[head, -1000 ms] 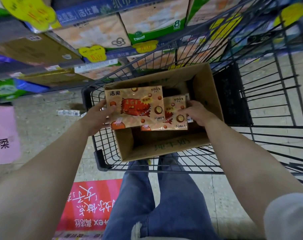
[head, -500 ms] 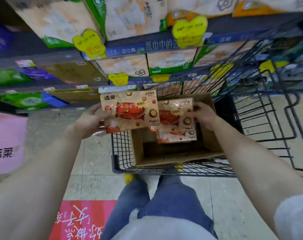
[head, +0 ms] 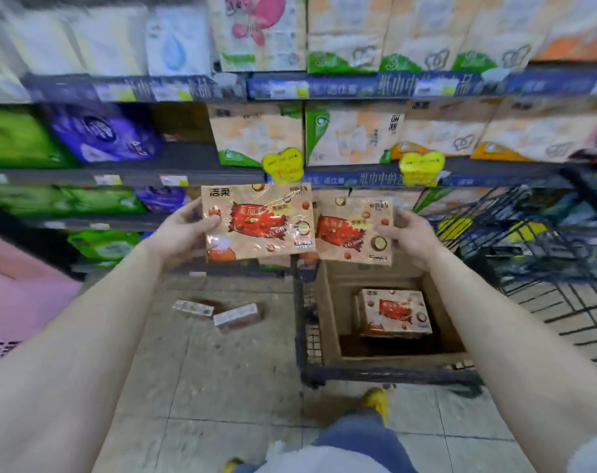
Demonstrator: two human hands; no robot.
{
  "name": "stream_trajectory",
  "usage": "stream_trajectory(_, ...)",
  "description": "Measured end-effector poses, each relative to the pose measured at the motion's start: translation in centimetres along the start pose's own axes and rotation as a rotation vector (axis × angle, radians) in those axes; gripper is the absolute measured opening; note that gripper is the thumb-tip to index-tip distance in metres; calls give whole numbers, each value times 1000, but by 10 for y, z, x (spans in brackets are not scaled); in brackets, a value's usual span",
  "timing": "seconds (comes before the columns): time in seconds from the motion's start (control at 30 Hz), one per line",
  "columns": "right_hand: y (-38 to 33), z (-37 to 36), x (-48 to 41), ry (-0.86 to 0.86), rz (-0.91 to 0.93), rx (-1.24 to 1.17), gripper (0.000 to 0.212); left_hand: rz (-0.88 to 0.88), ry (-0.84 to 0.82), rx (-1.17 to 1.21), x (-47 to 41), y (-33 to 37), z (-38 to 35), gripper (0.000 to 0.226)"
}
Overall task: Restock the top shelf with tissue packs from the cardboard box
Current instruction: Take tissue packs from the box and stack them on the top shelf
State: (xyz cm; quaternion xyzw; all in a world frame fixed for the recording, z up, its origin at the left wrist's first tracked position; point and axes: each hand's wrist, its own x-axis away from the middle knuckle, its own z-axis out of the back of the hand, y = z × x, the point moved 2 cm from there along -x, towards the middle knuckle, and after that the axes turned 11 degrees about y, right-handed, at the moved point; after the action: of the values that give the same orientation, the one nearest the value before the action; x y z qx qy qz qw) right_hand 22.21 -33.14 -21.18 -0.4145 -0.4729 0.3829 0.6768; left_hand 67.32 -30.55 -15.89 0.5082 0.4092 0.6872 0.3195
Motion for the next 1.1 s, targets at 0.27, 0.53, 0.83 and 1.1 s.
stream_trajectory(0.27, -115, -106, 89, 42, 221, -34, 66, -220, 9, 79, 40, 70, 156, 52)
stream_trajectory(0.53, -235, -192, 130, -64, 379, -177, 43, -362, 111, 218, 59, 155, 274, 55)
stream_trajectory(0.83, -350, -241, 121, -53, 505, -239, 44, -478, 128, 282, 35, 238, 327, 75)
stream_trajectory(1.1, -468, -261, 83, -6, 659, -271, 29, -625, 143, 262, -14, 338, 336, 59)
